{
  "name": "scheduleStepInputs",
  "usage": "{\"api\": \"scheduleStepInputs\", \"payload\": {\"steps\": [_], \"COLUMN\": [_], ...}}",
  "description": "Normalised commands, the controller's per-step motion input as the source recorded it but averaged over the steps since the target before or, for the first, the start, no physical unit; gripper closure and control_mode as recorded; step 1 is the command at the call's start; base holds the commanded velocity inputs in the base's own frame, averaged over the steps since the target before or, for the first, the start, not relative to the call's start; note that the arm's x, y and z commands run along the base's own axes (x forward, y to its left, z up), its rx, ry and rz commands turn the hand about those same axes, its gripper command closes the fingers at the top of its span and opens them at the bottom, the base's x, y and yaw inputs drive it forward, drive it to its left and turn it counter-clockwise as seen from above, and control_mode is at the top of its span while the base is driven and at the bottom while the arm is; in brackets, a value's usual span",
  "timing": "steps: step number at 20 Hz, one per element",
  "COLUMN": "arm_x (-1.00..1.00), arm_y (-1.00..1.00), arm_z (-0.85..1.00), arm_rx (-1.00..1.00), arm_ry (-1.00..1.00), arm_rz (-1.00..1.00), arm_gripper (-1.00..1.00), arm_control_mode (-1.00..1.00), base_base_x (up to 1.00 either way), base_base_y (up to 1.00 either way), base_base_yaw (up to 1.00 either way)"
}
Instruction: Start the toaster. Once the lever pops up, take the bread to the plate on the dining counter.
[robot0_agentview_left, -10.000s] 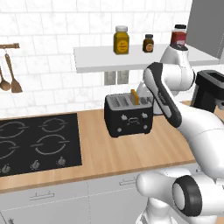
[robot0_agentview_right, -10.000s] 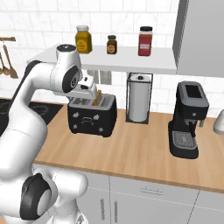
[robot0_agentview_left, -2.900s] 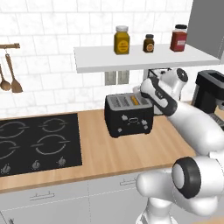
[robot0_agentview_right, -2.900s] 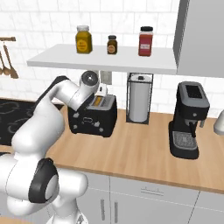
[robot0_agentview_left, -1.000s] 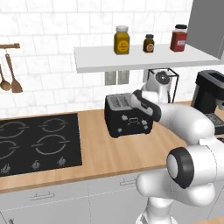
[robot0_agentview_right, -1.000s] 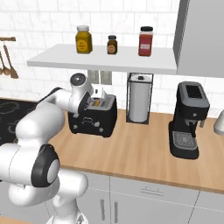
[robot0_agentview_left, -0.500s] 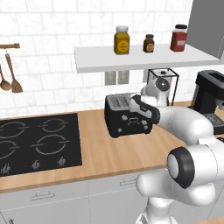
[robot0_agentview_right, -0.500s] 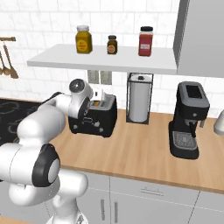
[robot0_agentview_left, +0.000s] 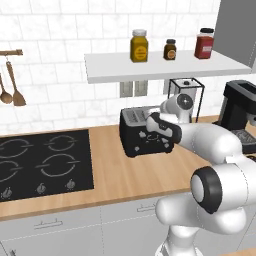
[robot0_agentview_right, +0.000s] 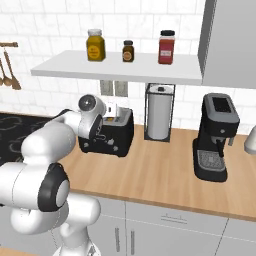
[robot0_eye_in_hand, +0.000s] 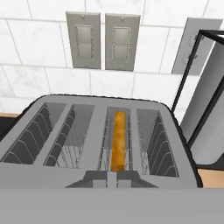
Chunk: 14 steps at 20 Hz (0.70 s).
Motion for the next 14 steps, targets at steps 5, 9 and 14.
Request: {"api": "scheduleStepInputs", "payload": {"steps": [5,9,14], "arm_x": [0.0,0.0,0.0], "arm_y": [-0.04,-0.08,-0.02], "arm_z": [0.0,0.0,0.0], "arm_rx": [0.0,0.0,0.0], "arm_ry": [0.0,0.0,0.0], "arm_rz": [0.0,0.0,0.0], "arm_gripper": [-1.0,-1.0,-1.0], "arm_control_mode": [-1.0,-1.0,-1.0], "base_base_x": [0.0,0.0,0.0], "base_base_y": [0.0,0.0,0.0], "base_base_yaw": [0.0,0.0,0.0]}}
